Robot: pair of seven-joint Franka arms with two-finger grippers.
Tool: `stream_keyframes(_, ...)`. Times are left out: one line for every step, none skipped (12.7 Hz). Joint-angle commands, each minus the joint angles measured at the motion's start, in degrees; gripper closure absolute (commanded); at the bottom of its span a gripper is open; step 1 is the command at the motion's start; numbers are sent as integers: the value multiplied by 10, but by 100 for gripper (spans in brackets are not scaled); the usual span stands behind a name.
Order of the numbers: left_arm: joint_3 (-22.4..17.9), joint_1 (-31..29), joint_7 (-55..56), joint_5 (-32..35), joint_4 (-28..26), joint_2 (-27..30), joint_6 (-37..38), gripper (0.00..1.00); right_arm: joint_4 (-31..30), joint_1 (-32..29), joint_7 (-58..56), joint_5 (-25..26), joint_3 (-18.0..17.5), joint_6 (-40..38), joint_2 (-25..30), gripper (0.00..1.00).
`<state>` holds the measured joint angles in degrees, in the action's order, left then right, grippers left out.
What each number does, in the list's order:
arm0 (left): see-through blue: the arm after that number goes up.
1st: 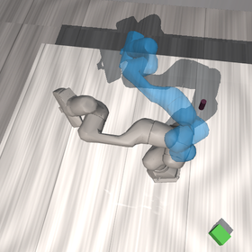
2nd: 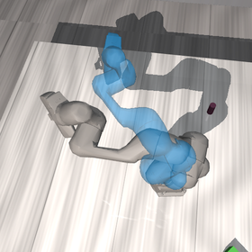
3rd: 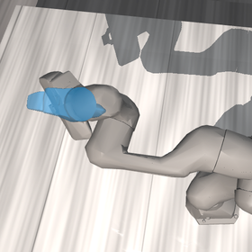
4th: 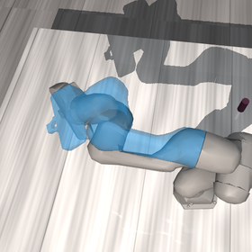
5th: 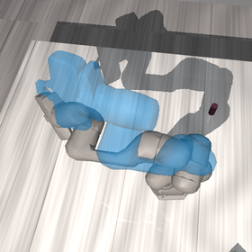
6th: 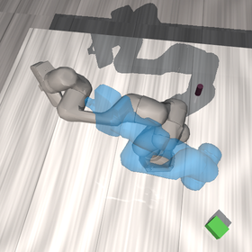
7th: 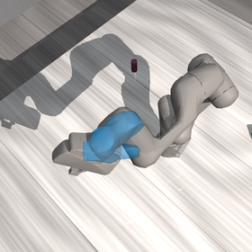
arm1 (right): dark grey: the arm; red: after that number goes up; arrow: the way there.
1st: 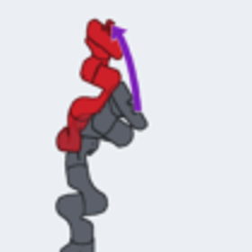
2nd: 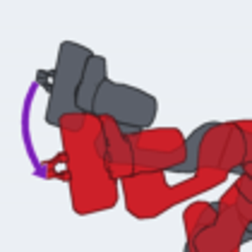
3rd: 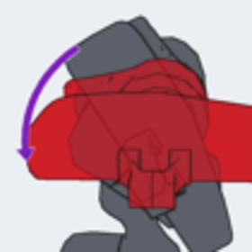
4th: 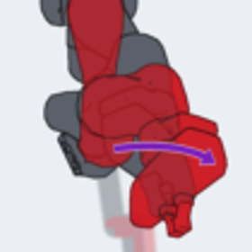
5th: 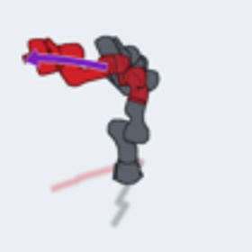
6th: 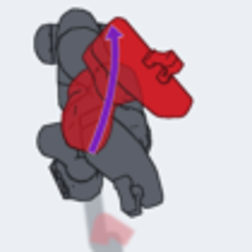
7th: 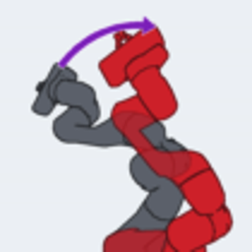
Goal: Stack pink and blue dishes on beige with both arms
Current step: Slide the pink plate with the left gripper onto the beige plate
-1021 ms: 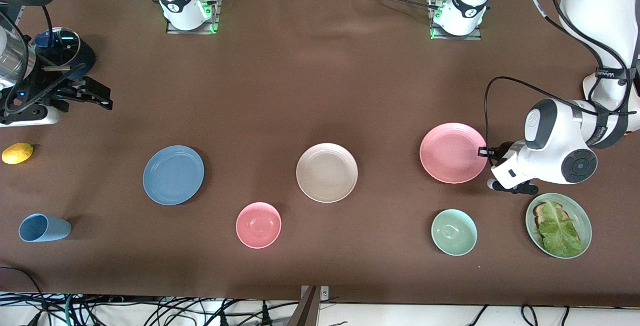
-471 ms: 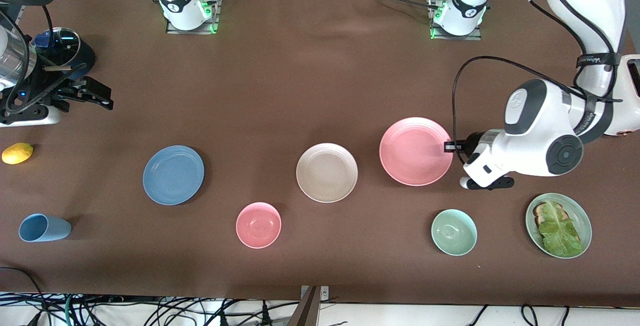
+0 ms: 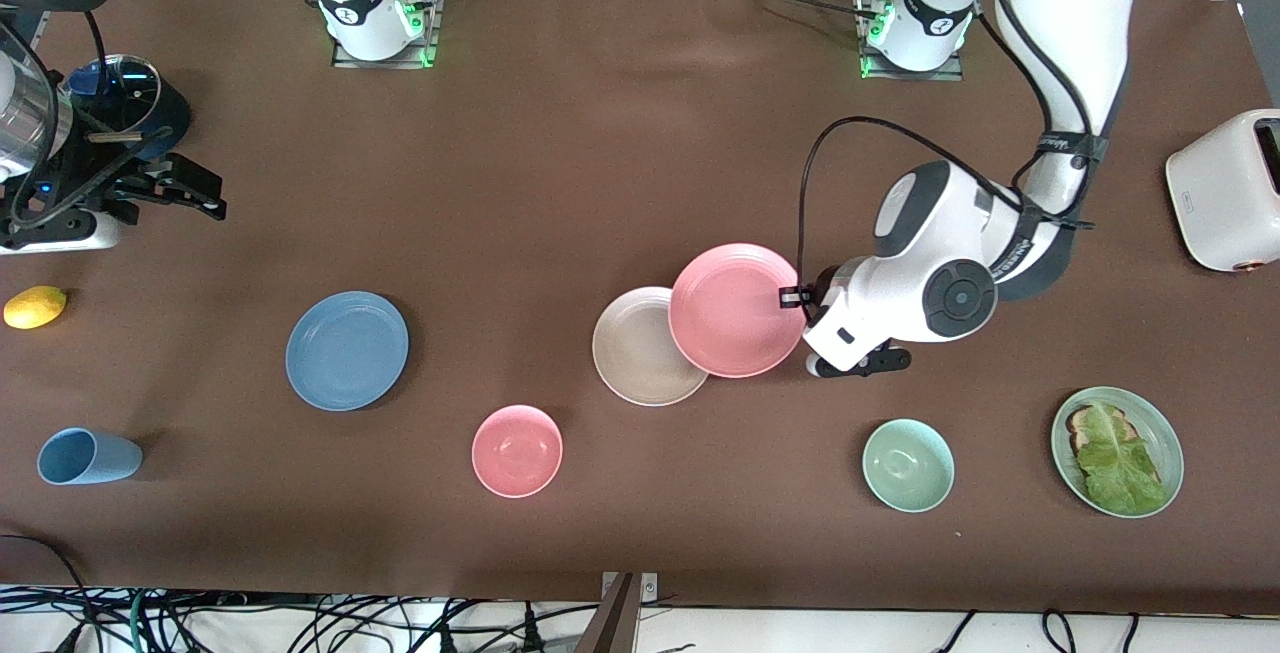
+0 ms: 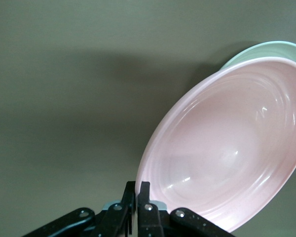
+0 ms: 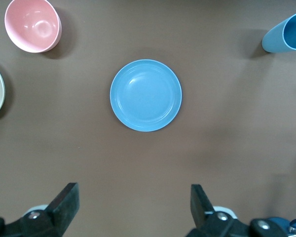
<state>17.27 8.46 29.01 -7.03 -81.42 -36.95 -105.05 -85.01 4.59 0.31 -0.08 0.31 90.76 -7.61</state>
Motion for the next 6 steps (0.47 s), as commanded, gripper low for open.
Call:
stream_keyframes(-5,29,25,-11,28,-33,-39,100,-5,-3,7,-9,1,-6,7,0)
stream_keyframes(-3,37,28,-11,29,-39,-55,100,-5,-3,7,-9,1,-6,7,0)
stream_keyframes(-3,42,30,-11,29,-44,-67,100,-4,-3,7,-9,0,-6,8,0)
stream_keyframes(-3,51,31,-11,31,-51,-84,100,-3,-3,7,-9,-1,-6,8,0)
stream_keyframes(-5,59,32,-11,31,-58,-103,100,-2,-2,7,-8,-2,-5,8,0)
stream_keyframes(-5,64,40,-11,31,-66,-118,100,-1,-2,7,-8,-3,-5,9,0)
